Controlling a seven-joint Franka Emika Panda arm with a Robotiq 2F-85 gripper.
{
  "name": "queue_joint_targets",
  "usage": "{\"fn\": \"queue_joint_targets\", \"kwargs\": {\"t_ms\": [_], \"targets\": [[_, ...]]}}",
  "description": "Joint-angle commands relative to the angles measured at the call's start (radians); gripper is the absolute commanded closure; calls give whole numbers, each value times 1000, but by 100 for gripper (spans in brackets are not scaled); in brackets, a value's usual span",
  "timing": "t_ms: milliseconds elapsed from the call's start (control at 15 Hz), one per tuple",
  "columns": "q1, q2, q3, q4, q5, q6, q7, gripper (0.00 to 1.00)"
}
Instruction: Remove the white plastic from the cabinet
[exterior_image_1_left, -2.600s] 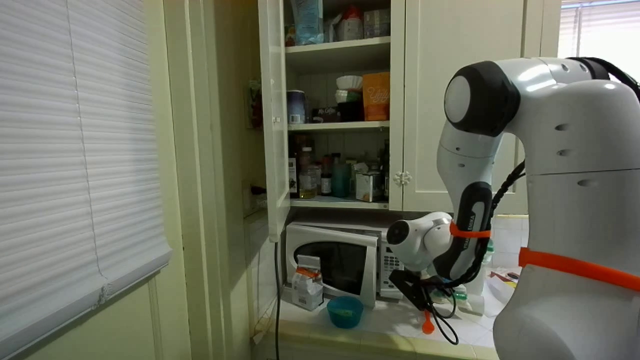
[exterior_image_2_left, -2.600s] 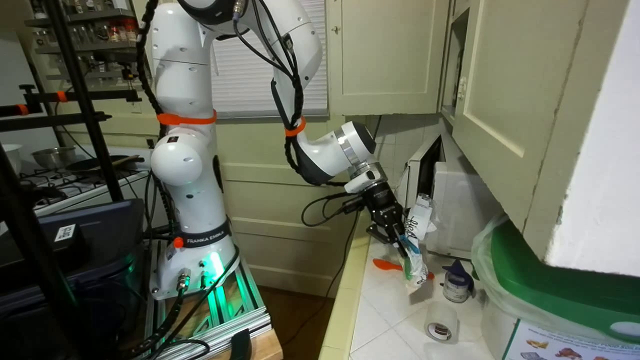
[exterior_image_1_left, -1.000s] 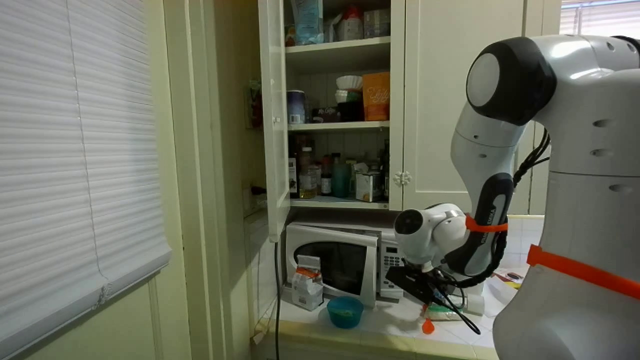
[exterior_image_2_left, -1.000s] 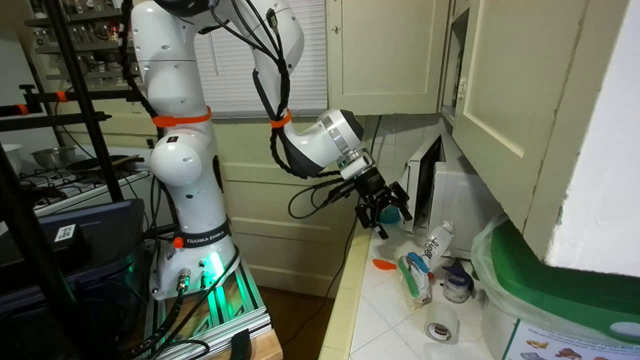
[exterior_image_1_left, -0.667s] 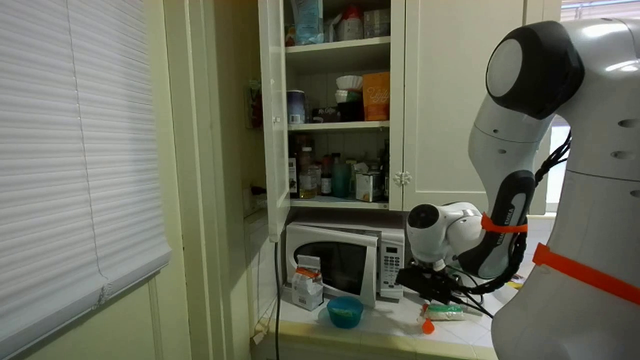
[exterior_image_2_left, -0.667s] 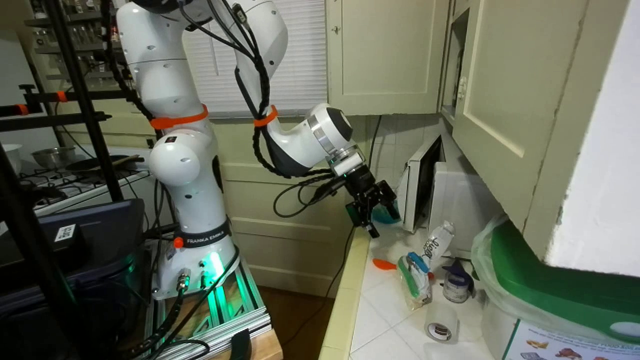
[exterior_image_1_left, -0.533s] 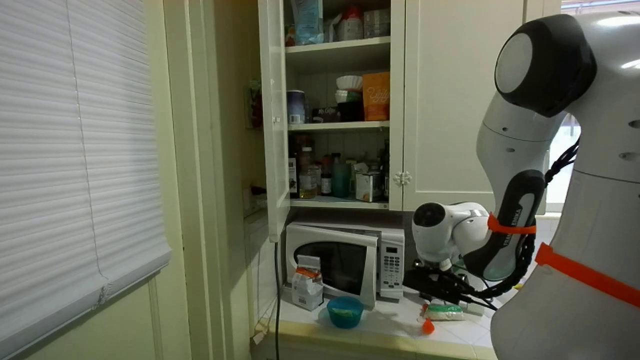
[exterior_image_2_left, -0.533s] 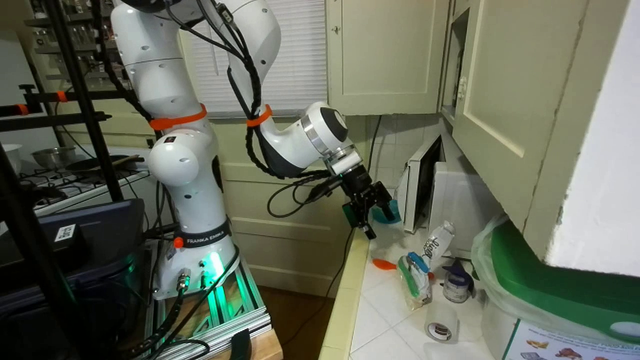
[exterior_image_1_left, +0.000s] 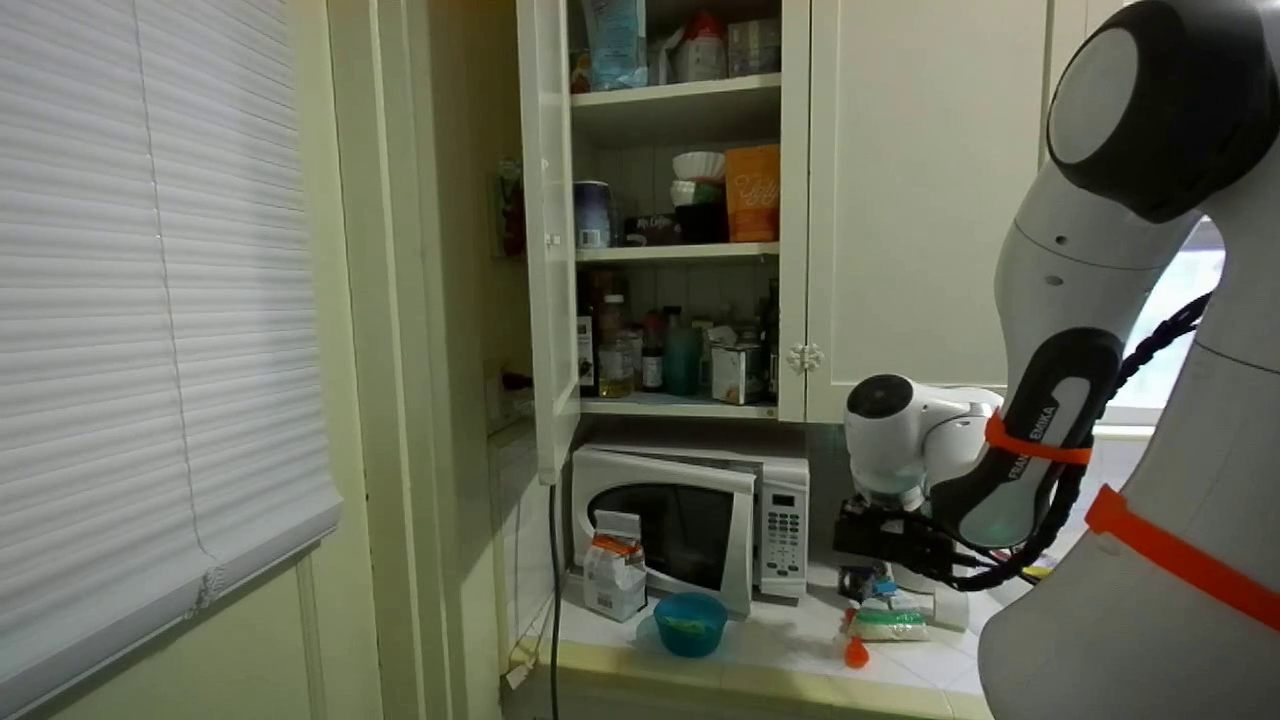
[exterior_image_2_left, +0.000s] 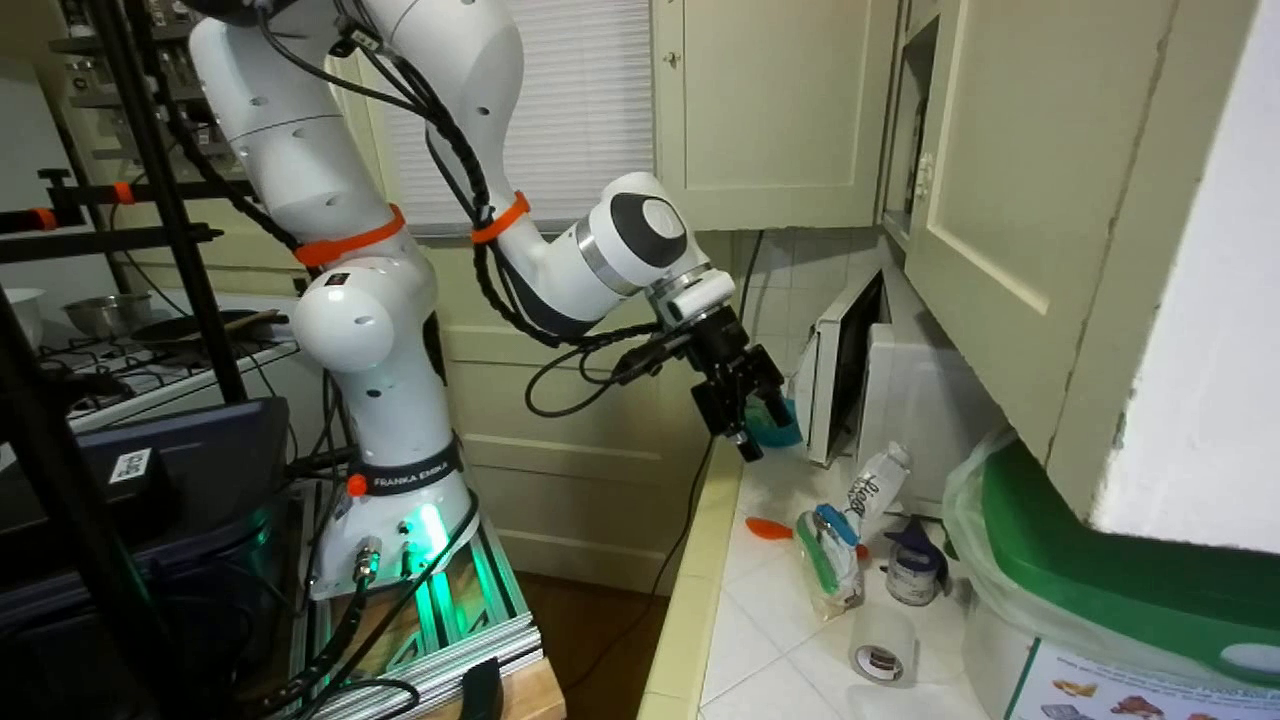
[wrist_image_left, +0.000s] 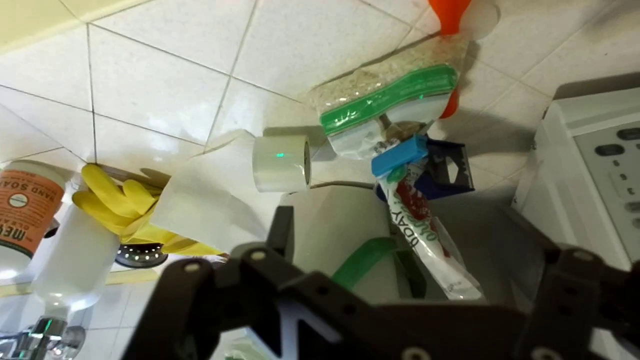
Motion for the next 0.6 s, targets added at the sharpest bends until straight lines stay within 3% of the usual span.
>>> {"fn": "queue_joint_targets", "kwargs": {"t_ms": [0,200,400,467,533], "targets": [[16,-47,-18,-1,156,14,-207,0],[25,-125,-2,-36,325,-26,-389,0],[105,-152,-44,-12,469,-77,-526,0],[55,-195,17,-43,539,-92,-586,0],[117,-212,-27,-33,557,-135,-603,0]]}}
